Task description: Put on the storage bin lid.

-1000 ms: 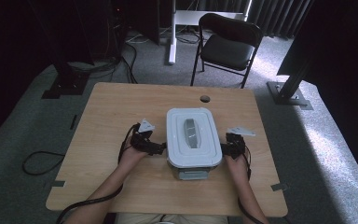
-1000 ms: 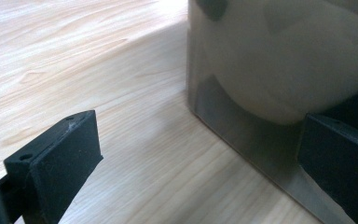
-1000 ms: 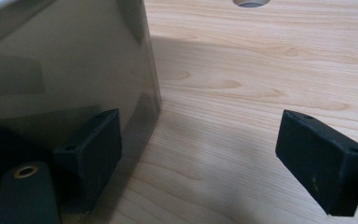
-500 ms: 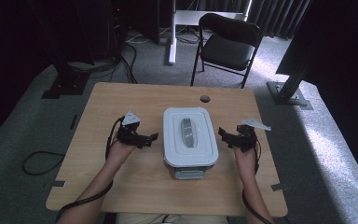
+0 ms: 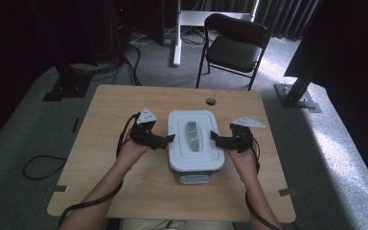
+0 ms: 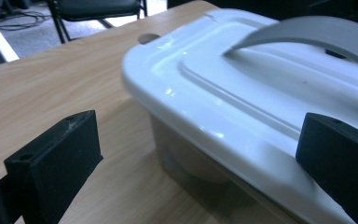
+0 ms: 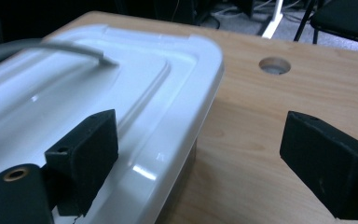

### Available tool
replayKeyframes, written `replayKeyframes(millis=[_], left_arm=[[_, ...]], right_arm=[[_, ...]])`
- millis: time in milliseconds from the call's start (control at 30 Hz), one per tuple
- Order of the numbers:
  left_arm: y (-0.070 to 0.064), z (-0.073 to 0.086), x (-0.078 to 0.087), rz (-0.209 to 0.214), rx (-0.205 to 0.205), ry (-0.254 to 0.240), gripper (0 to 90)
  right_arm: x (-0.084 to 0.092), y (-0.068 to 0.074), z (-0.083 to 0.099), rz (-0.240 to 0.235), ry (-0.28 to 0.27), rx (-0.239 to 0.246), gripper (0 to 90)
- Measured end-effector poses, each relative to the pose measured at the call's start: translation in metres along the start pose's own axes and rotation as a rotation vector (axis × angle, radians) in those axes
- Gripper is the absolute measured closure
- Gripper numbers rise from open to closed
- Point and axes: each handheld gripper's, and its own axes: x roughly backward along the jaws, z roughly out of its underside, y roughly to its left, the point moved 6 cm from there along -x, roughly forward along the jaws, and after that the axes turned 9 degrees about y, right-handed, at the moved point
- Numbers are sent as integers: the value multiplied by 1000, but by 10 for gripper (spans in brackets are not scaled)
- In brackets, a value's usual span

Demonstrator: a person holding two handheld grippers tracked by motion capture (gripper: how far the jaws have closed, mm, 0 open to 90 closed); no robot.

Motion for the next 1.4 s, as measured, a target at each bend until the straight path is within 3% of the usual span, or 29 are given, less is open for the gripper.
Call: replayKeyframes(millis=[233,333,367,433,700,800,933,1000,1100,1267,1400], left_arm=[[-8,2,-4,7,-38,31,6],[-8,3,-4,5,-37,33,6],[-8,6,-5,19,-10,32,6],[-8,7,-5,37,2,31,7],[-12,14,-6,73,25,46,6],[-15,19,-7,112,41,51,6],[-18,22,-8,123,32,44,6],[-16,21,-11,94,31,18,5],[-15,21,-13,95,34,8,5],[-15,17,-11,72,6,39,5],[-15,13,-10,53,-19,64,5]], right_arm=[[1,7,4,-22,9,16,131],[2,8,5,-25,15,21,131],[3,8,6,-26,19,25,131],[4,9,8,-34,25,18,131],[7,13,13,-28,21,12,132],[8,14,15,-25,19,14,132],[10,17,19,1,12,31,132],[10,18,20,18,-1,50,133],[8,16,21,-12,-8,28,133],[7,14,21,-35,1,4,133],[8,15,19,-18,18,16,132]])
